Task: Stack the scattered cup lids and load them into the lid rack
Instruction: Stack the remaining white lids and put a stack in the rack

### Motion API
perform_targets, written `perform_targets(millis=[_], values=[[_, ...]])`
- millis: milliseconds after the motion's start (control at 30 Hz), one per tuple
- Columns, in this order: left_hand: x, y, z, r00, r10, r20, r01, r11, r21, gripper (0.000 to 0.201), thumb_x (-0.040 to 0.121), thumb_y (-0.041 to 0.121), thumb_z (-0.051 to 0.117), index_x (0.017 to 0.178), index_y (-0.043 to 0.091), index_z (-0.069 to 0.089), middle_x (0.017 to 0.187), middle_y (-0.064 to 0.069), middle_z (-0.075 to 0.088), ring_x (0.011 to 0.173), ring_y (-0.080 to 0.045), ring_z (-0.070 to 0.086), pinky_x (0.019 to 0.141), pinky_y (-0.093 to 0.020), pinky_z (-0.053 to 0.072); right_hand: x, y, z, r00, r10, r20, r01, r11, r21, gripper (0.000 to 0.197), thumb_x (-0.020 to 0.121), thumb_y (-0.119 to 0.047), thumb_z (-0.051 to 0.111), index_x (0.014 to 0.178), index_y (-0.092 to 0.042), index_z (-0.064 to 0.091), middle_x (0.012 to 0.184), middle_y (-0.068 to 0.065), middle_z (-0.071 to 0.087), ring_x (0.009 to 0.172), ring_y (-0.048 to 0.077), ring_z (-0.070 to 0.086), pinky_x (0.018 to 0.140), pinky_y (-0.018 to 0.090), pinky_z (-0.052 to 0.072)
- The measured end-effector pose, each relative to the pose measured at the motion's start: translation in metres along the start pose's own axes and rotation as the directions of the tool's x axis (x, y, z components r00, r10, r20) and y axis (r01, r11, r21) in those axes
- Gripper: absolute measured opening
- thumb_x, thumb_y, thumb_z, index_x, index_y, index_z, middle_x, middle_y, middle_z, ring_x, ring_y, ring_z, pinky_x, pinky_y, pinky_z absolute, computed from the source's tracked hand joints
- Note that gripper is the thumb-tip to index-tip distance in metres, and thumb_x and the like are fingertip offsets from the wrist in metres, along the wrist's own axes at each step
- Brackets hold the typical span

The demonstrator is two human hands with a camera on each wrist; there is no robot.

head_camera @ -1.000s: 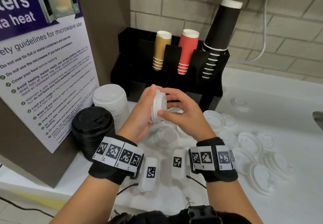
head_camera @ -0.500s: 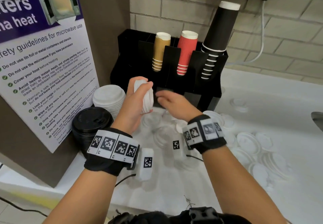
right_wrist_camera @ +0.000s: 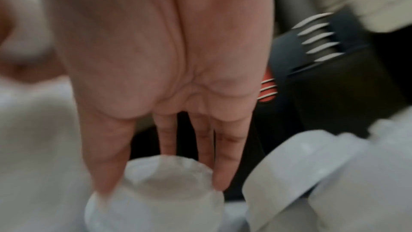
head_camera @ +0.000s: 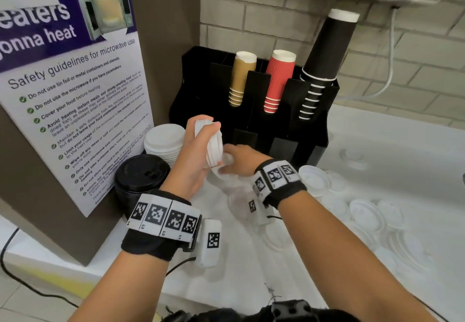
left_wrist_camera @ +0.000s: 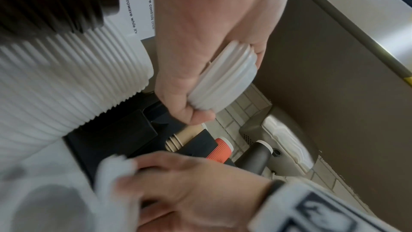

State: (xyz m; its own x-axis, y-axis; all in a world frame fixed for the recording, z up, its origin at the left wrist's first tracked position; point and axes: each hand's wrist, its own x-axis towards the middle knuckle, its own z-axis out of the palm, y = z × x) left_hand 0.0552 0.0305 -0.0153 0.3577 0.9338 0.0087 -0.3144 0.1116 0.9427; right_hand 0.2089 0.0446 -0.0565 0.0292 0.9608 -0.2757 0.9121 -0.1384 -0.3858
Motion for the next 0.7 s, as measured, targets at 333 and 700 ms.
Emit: perform_targets(millis=[333, 700], values=[[-0.003, -0.019, 0.013, 0.987, -0.051, 0.155, 0.040, 0.996, 0.074, 0.016, 0.099, 0.033, 0.048, 0.111, 0.039, 0.057, 0.092, 0.015, 0.067, 0.086, -0.004, 0.065, 0.066, -0.026, 0.051, -0.094, 0.006, 0.003, 0.918, 0.084, -0.387, 0.291, 0.519, 0.804, 0.030, 0.096, -0.034, 0.053, 0.126, -0.030, 0.056, 0.108, 0.011, 0.065, 0.090, 0.022, 0.066, 0.078, 0.030, 0.057], [-0.011, -0.026, 0.032, 0.950, -0.102, 0.297, 0.059, 0.987, 0.151, 0.025, 0.096, 0.042, 0.050, 0.121, 0.041, 0.054, 0.121, 0.003, 0.060, 0.108, -0.017, 0.063, 0.075, -0.034, 0.058, -0.117, 0.018, -0.002, 0.883, 0.015, -0.469, 0.373, 0.584, 0.721, 0.046, 0.089, -0.021, 0.064, 0.131, -0.036, 0.055, 0.117, 0.002, 0.065, 0.102, 0.018, 0.066, 0.089, 0.039, 0.056]])
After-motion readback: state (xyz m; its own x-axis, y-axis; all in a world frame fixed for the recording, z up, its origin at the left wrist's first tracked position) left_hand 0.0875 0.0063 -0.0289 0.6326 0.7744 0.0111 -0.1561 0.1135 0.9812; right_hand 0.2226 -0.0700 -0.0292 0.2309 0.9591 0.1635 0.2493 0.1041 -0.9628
